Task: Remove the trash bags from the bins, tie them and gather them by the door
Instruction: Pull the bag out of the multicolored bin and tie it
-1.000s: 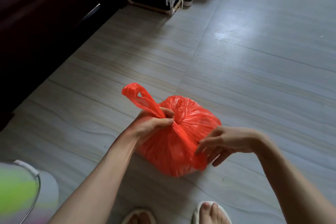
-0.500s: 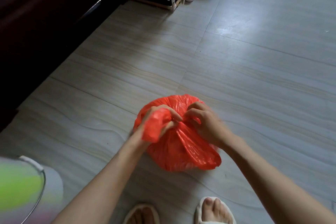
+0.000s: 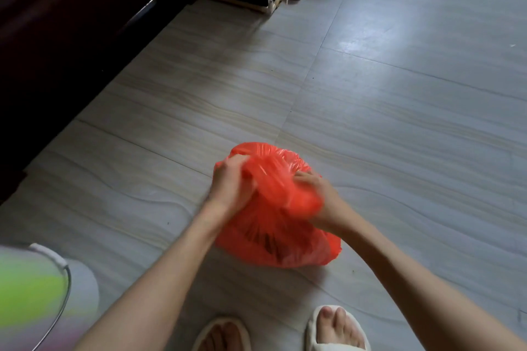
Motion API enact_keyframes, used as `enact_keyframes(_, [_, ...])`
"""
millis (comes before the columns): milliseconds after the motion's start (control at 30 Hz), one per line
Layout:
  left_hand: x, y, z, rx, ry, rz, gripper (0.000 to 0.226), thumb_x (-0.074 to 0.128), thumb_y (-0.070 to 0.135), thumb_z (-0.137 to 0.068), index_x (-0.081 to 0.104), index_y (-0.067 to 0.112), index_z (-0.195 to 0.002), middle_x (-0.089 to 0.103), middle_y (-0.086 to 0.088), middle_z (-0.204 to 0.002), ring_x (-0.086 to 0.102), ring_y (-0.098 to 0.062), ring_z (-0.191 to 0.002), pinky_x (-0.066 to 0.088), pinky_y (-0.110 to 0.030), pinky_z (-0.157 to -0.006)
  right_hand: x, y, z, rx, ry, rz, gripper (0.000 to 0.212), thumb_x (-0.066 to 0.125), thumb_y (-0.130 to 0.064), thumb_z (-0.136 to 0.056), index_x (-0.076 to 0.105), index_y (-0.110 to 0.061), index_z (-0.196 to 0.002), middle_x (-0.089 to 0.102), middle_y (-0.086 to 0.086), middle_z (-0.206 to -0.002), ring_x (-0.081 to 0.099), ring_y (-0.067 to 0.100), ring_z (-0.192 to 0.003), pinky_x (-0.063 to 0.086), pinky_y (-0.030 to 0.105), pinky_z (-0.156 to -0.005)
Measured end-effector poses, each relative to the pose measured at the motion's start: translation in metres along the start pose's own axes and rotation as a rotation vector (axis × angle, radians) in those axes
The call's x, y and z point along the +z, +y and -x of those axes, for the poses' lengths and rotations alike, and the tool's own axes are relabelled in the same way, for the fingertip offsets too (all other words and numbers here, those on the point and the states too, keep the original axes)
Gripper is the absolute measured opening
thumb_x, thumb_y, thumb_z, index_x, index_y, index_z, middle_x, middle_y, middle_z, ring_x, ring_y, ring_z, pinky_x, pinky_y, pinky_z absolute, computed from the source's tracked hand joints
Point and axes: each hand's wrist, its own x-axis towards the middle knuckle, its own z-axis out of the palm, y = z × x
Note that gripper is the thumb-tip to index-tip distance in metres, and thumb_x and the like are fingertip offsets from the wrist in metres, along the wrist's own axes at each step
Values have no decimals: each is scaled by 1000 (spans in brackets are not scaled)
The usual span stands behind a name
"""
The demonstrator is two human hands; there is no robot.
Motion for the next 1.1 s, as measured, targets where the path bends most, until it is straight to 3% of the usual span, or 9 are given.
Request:
enact_keyframes(100, [-10, -2, -4, -441, -151, 728, 6, 64, 3, -79, 67, 9, -77, 69, -1, -61, 62, -9, -52, 52, -21, -57, -3, -3, -3, 113, 20, -123, 20, 54, -21, -87, 70, -9, -86, 64, -4, -76, 52, -6, -65, 40, 17, -67])
enact_keyframes(200, [-5, -6, 0, -498, -151, 884, 9, 53, 11, -88, 61, 6, -87, 66, -1, -57, 61, -12, -48, 51, -21, -48, -1, -7, -12, 127, 100, -102, 11, 59, -21, -84, 70, -21, -86, 63, -10, -79, 53, -6, -71, 39, 17, -70])
enact_keyframes(300, [-8, -10, -1, -473, -182, 908, 32, 56, 27, -84, 61, -1, -99, 69, -15, -82, 66, -25, -73, 55, -31, -69, 14, -10, -17, 180, 90, -31, 35, 52, -59, -67, 65, -32, -83, 63, -4, -92, 55, 15, -92, 44, 42, -83])
enact_keyframes(400, [-14, -10, 2, -400, -311, 906, 41, 56, 25, -86, 59, -3, -114, 60, -27, -111, 59, -34, -100, 46, -41, -93, 22, -14, -19, 217, 114, 50, 29, 57, -52, -75, 65, -32, -95, 58, -3, -107, 49, 25, -108, 40, 50, -92])
enact_keyframes(567, [-13, -15, 5, -355, -300, 954, 29, 53, 12, -81, 65, 0, -105, 68, -11, -90, 64, -19, -84, 54, -24, -78, 31, -15, -22, 219, 144, 121, 18, 59, -33, -81, 65, -28, -97, 57, -1, -114, 44, 23, -115, 36, 44, -90])
enact_keyframes(733, [-7, -10, 4, -363, -221, 863, 26, 44, 11, -93, 63, 6, -75, 65, 2, -59, 62, -8, -61, 52, -16, -61, 26, -9, -19, 248, 58, 172, 64, 31, -57, -64, 57, -26, -113, 56, -2, -118, 48, 24, -115, 40, 47, -93])
enact_keyframes(867, [-4, -14, -3, -360, -218, 737, 27, 48, 23, -93, 62, 11, -73, 62, 0, -62, 59, -13, -63, 47, -24, -66, 9, -8, -16, 204, 68, -16, 35, 50, -49, -67, 51, -44, -102, 52, -8, -103, 48, 21, -109, 36, 53, -96])
enact_keyframes(1000, [-3, -23, -3, -425, -229, 650, 26, 55, 33, -90, 67, 11, -84, 65, -11, -74, 60, -23, -70, 52, -32, -67, 9, -9, -9, 24, 74, 260, 80, 46, -66, -58, 26, -50, -134, 48, 2, -120, 38, 20, -109, 28, 55, -103])
enact_keyframes(1100, [-4, -21, -3, -366, -251, 499, 31, 52, 30, -92, 69, 7, -78, 63, -21, -77, 54, -24, -68, 44, -31, -66, 14, -18, -14, -186, 375, 229, 36, 52, -35, -71, 54, -33, -107, 60, 1, -89, 47, 14, -88, 41, 39, -81])
